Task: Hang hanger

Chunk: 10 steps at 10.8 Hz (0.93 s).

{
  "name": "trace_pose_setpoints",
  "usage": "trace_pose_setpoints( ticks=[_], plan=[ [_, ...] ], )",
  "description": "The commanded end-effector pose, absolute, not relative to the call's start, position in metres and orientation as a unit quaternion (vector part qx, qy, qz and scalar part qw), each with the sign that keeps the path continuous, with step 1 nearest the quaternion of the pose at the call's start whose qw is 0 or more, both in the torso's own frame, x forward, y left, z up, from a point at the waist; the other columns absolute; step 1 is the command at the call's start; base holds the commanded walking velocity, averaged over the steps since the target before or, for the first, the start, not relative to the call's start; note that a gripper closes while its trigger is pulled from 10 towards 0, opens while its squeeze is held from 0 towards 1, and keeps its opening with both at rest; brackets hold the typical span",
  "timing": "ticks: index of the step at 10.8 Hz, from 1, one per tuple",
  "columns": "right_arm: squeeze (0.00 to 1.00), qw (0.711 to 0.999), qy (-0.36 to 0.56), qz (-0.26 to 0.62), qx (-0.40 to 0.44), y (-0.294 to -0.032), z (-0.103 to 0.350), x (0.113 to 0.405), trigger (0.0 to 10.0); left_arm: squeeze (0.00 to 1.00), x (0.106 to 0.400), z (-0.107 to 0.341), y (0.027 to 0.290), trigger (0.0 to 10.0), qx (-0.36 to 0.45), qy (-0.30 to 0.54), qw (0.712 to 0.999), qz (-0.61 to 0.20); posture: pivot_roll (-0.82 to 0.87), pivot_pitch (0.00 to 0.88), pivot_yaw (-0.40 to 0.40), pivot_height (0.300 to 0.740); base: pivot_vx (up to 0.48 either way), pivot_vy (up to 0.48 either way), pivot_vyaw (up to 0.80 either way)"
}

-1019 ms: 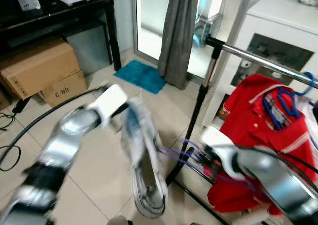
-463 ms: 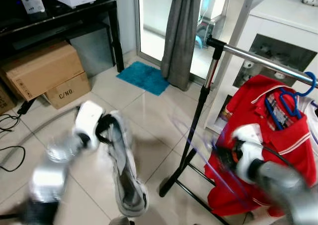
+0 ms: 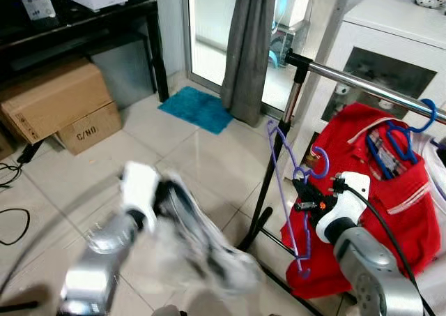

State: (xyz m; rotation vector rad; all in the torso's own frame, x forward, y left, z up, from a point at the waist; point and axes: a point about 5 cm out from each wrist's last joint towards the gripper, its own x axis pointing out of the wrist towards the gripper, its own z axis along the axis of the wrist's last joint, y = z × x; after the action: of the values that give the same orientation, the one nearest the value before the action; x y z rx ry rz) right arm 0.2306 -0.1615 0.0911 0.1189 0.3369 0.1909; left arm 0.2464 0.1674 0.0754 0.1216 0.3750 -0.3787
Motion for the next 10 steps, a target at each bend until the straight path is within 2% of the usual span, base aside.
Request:
trace_pose_setpoints(
  ticks=[1,3,5,10],
  plan=[
    [0.0,0.977,0.186,0.09,0.049,-0.1646,0.0853,0.2281,10.0,0.0,0.2511,0.0875,0.1615,10.0,0.08,0.147,0.965,-0.2,0.02,0.0,-0.019,0.74,0.0,0.0,-0.8],
    [0.0,0.972,0.208,0.109,0.015,-0.166,0.0821,0.2272,10.0,0.0,0.2483,0.0863,0.1549,10.0,0.047,0.149,0.968,-0.197,0.01,0.008,-0.02,0.74,0.0,0.0,-0.8],
    [0.0,0.97,0.215,0.112,0.002,-0.1662,0.081,0.2285,10.0,0.0,0.2488,0.0897,0.1542,10.0,0.054,0.137,0.97,-0.195,0.01,0.0,-0.031,0.74,0.0,0.0,-0.67],
    [0.0,0.972,0.201,0.123,-0.017,-0.1637,0.082,0.2353,10.0,0.0,0.2492,0.0919,0.1554,10.0,0.07,0.138,0.969,-0.191,0.02,0.029,-0.035,0.74,0.0,0.0,0.0]
  ],
)
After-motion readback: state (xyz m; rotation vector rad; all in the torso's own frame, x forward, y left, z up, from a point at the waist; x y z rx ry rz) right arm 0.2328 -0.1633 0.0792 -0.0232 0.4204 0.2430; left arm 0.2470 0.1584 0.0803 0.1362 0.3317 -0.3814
